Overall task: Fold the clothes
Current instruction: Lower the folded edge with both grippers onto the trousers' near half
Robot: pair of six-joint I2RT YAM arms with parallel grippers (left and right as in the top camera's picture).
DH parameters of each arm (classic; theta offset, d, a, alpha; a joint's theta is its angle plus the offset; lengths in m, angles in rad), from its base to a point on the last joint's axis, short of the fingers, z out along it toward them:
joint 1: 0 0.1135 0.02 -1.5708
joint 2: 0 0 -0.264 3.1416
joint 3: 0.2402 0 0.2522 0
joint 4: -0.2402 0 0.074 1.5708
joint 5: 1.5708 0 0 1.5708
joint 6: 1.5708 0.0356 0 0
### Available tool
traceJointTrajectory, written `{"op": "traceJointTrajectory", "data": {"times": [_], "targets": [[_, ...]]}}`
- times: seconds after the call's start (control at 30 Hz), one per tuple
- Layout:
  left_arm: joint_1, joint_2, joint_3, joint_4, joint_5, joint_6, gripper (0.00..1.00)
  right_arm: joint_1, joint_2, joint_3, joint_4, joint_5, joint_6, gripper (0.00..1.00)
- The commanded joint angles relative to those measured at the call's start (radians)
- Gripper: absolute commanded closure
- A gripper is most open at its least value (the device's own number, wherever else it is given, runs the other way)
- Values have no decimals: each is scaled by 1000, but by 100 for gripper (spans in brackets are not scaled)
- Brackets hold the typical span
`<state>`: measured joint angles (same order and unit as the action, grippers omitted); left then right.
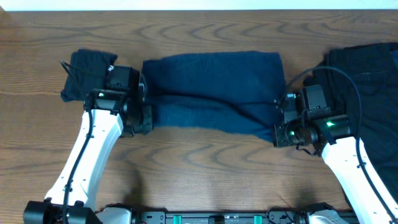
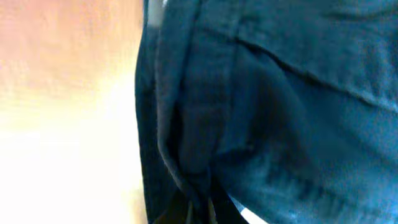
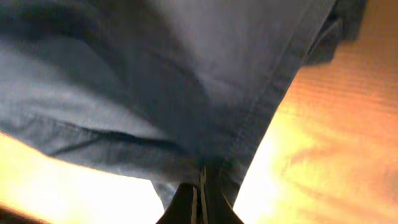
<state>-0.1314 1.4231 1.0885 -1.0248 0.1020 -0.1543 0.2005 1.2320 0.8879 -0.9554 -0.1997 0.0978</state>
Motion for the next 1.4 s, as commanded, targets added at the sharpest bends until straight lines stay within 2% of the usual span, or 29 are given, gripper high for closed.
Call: {"op": "traceJointTrajectory", "data": {"times": [0.0,0.13,0.4,0.43,0.5,0.53,0.63,0.7,0.73,0.77,0.8,0.87,0.9,1.03,1.17,1.23,1.3,1.33,1.37], "targets": [[6,-3,-19,-39,-2,-29,93,-4,-6,-3,-56,-3,43,99],[6,-3,-37,-66,-2,-69,93,-4,-6,-6,-130,-3,66,99],[6,-3,-53,-138,-1,-69,92,-3,-6,-11,-203,-3,140,99],[6,-3,-53,-151,-1,-69,85,-3,-6,-13,-208,-3,150,98],[6,-3,-53,-177,-1,-69,83,-3,-3,-13,-224,-5,168,97],[6,-3,-53,-191,-1,-69,78,-3,-3,-13,-229,-13,171,96],[6,-3,-53,-212,0,-70,56,-3,-3,-13,-248,-53,171,83],[6,-3,-53,-225,-1,-80,48,-3,-3,-13,-263,-84,170,73],[6,-3,-53,-233,-1,-80,44,-3,-3,-13,-274,-101,166,59],[6,-4,-53,-240,-1,-80,41,-3,-3,-13,-285,-113,160,40],[6,-4,-52,-244,-1,-80,40,-3,-3,-13,-292,-124,149,33],[6,-4,-44,-247,-1,-80,40,-3,-3,-8,-286,-143,118,23],[6,-4,-34,-246,-1,-80,40,-6,-3,2,-275,-137,110,22],[6,-6,26,-247,4,-86,40,-18,-3,67,-237,-132,115,26],[6,-13,56,-219,43,-92,40,-18,-3,98,-196,-129,116,43],[6,-12,55,-214,48,-92,42,-13,1,91,-195,-106,135,55],[6,-12,45,-203,48,-92,50,-9,5,74,-188,-83,135,74],[6,-12,37,-191,48,-92,56,-10,6,62,-180,-76,135,85],[6,-12,26,-171,48,-92,66,-9,9,43,-166,-70,142,91]]}}
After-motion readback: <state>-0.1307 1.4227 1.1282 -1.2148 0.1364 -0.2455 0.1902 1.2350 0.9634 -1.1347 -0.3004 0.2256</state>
